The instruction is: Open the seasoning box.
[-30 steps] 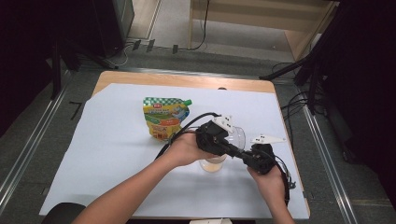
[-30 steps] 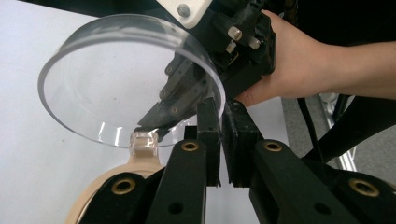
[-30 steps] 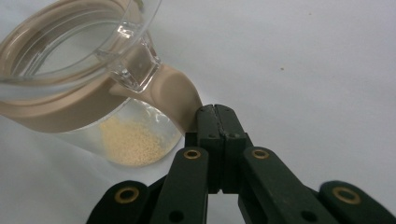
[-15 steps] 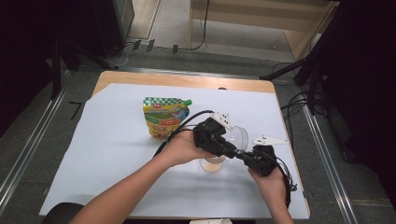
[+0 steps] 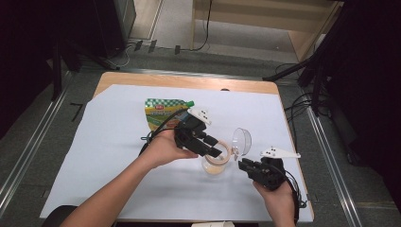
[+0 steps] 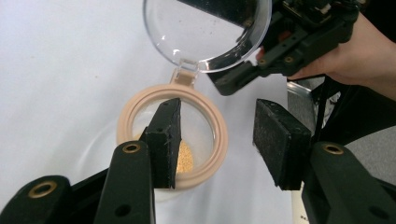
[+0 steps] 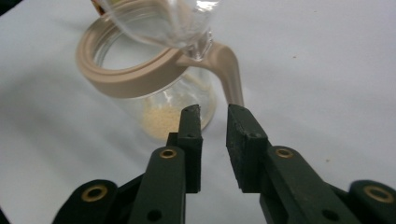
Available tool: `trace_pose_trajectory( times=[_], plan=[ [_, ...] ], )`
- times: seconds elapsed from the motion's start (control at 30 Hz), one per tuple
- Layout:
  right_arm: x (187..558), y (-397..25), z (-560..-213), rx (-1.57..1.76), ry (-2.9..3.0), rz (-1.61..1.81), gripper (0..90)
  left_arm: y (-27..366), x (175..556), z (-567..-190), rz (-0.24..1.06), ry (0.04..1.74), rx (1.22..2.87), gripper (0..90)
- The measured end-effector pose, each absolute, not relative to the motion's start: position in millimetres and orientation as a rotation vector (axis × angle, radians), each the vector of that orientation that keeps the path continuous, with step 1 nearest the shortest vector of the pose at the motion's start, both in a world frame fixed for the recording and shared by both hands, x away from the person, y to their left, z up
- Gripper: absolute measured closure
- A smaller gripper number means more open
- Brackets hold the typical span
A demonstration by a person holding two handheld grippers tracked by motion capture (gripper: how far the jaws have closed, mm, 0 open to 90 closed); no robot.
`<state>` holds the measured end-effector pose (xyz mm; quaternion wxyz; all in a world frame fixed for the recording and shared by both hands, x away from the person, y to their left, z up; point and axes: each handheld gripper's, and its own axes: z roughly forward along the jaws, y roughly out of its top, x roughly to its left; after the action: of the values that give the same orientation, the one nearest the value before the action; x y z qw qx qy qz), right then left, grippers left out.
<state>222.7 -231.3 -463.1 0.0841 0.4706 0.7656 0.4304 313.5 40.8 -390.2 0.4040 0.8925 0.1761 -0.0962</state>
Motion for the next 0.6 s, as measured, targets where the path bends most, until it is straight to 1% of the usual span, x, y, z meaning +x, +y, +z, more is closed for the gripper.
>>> trace_pose_trajectory(
  times=[0.07,0.17,0.27,0.43,0.47,0.53,0.6],
  plan=[
    [218.3,-229.6,-462.1,1.392,2.294,1.302,70.1,47.5,315.6,-387.7,-0.258,0.467,2.244,51.8],
    [211.9,-223.6,-459.6,1.355,2.301,1.315,61.5,57.3,315.5,-384.6,-0.249,0.471,2.212,55.0],
    [208.2,-219.3,-457.9,1.325,2.330,1.304,60.3,64.9,314.8,-383.0,-0.235,0.481,2.218,57.7],
    [205.6,-219.5,-454.4,1.307,2.364,1.349,61.5,79.3,315.1,-383.7,-0.205,0.495,2.220,60.4],
    [204.6,-219.4,-453.3,1.301,2.366,1.362,61.6,82.3,316.0,-383.5,-0.194,0.508,2.229,59.7],
    [202.0,-218.6,-451.4,1.281,2.376,1.378,62.2,87.7,318.9,-384.3,-0.181,0.550,2.244,53.3],
    [199.0,-216.6,-449.4,1.254,2.389,1.387,62.4,95.3,321.0,-383.8,-0.178,0.557,2.227,51.5]
  ],
)
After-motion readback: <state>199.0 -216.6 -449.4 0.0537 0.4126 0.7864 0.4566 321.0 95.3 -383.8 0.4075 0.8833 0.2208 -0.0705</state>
